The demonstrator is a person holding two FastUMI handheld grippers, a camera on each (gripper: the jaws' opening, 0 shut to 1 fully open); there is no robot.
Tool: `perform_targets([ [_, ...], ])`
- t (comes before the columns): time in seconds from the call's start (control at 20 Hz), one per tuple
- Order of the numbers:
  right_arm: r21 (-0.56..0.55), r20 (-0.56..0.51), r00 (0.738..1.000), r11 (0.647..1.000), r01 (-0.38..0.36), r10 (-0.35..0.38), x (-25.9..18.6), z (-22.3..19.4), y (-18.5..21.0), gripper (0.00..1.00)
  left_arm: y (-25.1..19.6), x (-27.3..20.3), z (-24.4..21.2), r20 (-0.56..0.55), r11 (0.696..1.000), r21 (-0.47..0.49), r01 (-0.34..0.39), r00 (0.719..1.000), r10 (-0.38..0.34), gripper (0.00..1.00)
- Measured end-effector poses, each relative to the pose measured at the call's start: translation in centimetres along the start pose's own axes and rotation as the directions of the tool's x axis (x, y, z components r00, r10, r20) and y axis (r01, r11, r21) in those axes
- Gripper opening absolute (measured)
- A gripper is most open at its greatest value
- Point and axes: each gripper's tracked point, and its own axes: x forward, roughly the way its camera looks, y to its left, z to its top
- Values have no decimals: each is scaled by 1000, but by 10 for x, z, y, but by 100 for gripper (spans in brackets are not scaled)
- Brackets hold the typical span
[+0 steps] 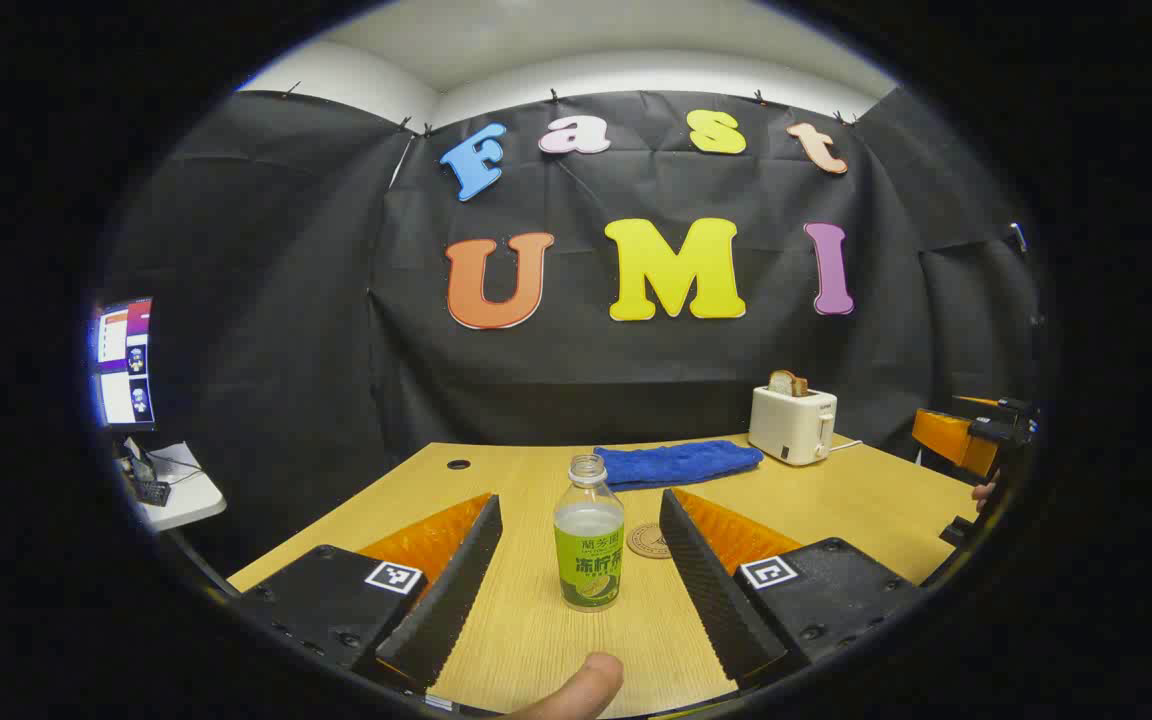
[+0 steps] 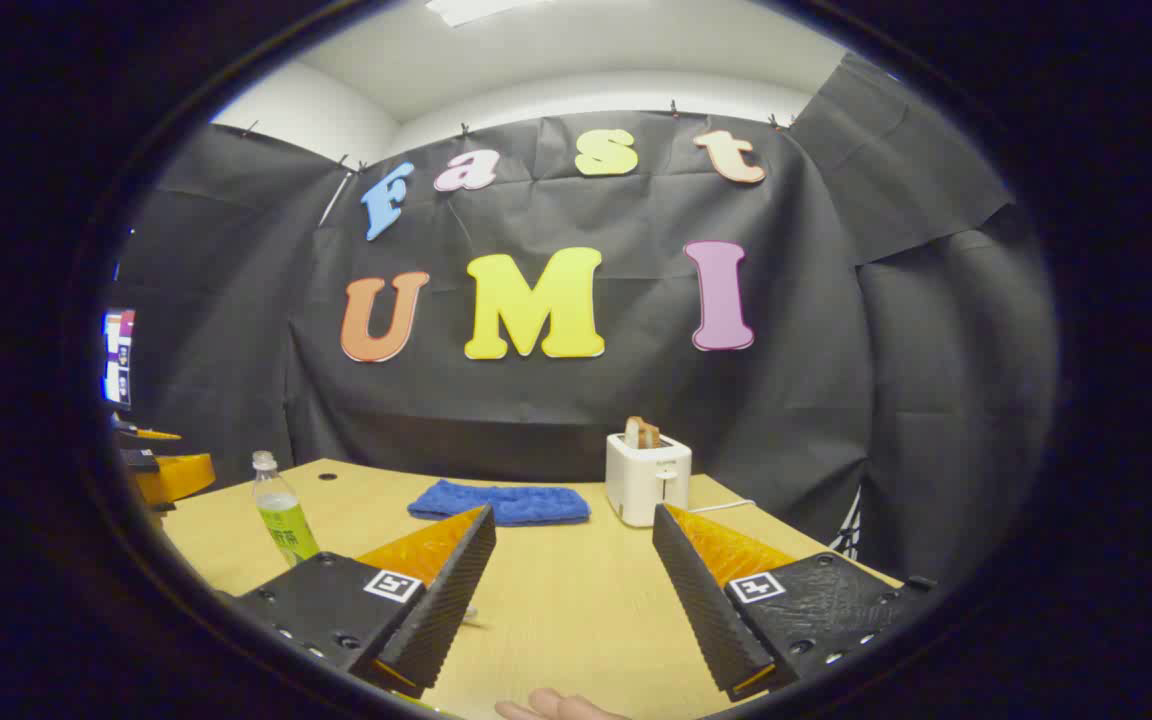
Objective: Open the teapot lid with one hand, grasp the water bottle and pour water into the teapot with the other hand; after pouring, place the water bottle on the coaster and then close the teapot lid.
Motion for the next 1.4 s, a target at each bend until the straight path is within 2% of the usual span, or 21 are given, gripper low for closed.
perform_targets([
  [0.2,-2,-35,999,1000,-6,6,3,-7,0,95,1,6,-6,-18,1000,8,-3,1000,3,99],
  [0.35,42,-53,998,999,-24,27,4,-11,5,95,2,16,-5,-16,1000,18,-10,1000,10,99],
  [0.85,22,-90,995,999,-33,35,18,-33,15,95,6,21,-14,-25,999,36,-13,1000,14,99],
  [1.05,72,-111,990,994,-80,88,38,-55,45,96,12,22,-15,-33,999,27,-29,999,30,99],
  [1.3,73,-186,965,982,-175,185,66,-92,96,96,11,19,-9,-21,1000,16,-22,1000,22,99],
  [1.35,61,-190,961,979,-194,203,70,-97,106,92,13,19,-10,-21,1000,20,-23,1000,24,99],
  [1.4,58,-191,957,975,-213,220,73,-100,116,96,14,19,-10,-23,999,25,-25,999,26,99],
])
